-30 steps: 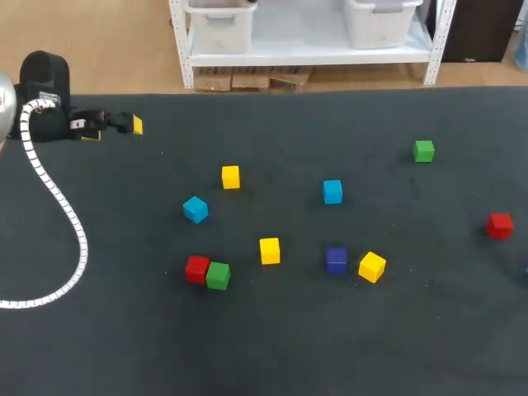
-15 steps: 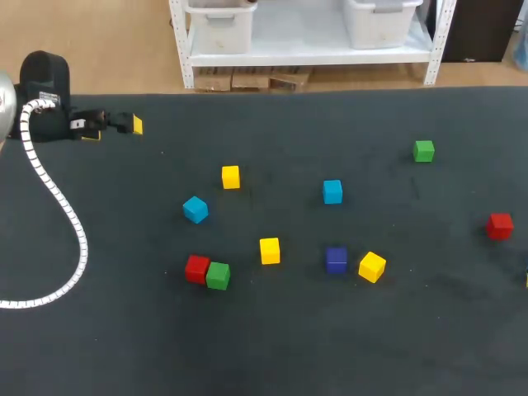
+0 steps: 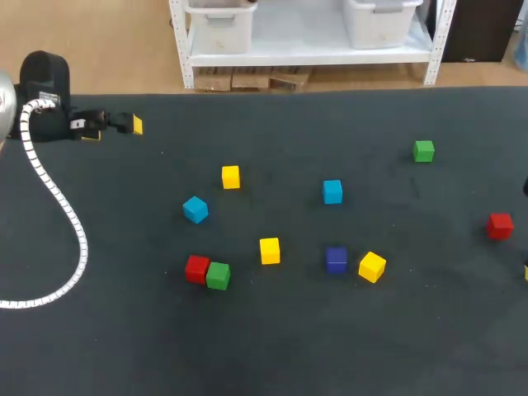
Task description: Place the blue cubes, place green cubes on the blue cubes, place the yellow cubes on the green cubes, then place the red cubes on the yellow cubes, and place purple cube on the red cubes.
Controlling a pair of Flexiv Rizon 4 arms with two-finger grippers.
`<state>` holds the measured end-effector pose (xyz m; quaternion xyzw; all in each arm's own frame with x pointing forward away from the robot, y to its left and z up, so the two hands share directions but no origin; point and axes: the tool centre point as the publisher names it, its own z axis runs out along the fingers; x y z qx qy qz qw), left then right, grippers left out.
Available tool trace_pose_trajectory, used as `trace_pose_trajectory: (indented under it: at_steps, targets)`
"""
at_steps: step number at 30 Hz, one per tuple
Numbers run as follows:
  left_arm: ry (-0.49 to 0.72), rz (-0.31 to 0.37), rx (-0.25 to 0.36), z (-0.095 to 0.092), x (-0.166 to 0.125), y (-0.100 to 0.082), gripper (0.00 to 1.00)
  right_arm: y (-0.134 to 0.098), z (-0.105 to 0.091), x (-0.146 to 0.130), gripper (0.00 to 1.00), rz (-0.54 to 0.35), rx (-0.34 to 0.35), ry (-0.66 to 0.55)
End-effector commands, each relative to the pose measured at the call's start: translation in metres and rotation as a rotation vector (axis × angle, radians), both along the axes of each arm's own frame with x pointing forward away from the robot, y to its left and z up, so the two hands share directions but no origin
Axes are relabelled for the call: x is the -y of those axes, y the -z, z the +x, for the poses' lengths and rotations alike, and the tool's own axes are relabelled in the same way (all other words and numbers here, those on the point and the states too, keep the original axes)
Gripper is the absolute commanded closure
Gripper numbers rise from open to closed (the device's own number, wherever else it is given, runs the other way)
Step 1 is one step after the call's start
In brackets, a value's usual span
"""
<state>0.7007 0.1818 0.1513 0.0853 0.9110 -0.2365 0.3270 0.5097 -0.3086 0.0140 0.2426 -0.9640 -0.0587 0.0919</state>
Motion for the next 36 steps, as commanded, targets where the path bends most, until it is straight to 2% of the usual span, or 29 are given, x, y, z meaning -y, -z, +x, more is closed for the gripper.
trace_pose_trajectory:
  at_steps: [1, 2, 3, 8, 12, 13, 14, 15, 16, 17, 36]
  targets:
    - [0.007, -0.009, 0.006, 0.0, -0.002, 0.001, 0.0, 0.003, 0.005, 0.0, 0.7, 0.0, -0.014, -0.001]
    - [0.007, -0.009, 0.006, 0.0, -0.002, 0.001, 0.0, 0.003, 0.005, 0.0, 0.8, 0.0, -0.016, -0.002]
    - [0.007, -0.009, 0.006, 0.0, -0.002, 0.001, 0.0, 0.003, 0.005, 0.0, 0.83, 0.0, -0.019, -0.005]
    - [0.007, -0.009, 0.006, 0.0, -0.002, 0.001, 0.0, 0.005, 0.003, 0.0, 0.82, -0.005, -0.026, -0.015]
    - [0.007, -0.009, 0.006, 0.0, -0.002, 0.001, 0.0, 0.005, 0.003, 0.001, 0.98, -0.011, -0.026, -0.019]
    - [0.007, -0.009, 0.006, 0.0, -0.002, 0.001, 0.0, 0.004, 0.004, 0.002, 0.98, -0.01, -0.023, -0.016]
    - [0.007, -0.009, 0.006, 0.0, -0.002, 0.001, 0.0, 0.004, 0.004, 0.002, 0.86, -0.008, -0.026, -0.016]
    - [0.007, -0.009, 0.006, 0.0, -0.002, 0.001, 0.0, 0.004, 0.004, 0.002, 0.65, -0.01, -0.027, -0.02]
    - [0.007, -0.009, 0.006, 0.0, -0.002, 0.001, 0.0, 0.004, 0.004, 0.002, 0.26, -0.011, -0.027, -0.02]
    - [0.007, -0.009, 0.006, 0.0, -0.002, 0.001, 0.0, 0.003, 0.004, 0.001, 0.0, -0.01, -0.026, -0.018]
    - [0.007, -0.009, 0.006, 0.0, -0.002, 0.001, 0.0, 0.007, 0.014, -0.007, 0.0, -0.077, -0.004, -0.012]
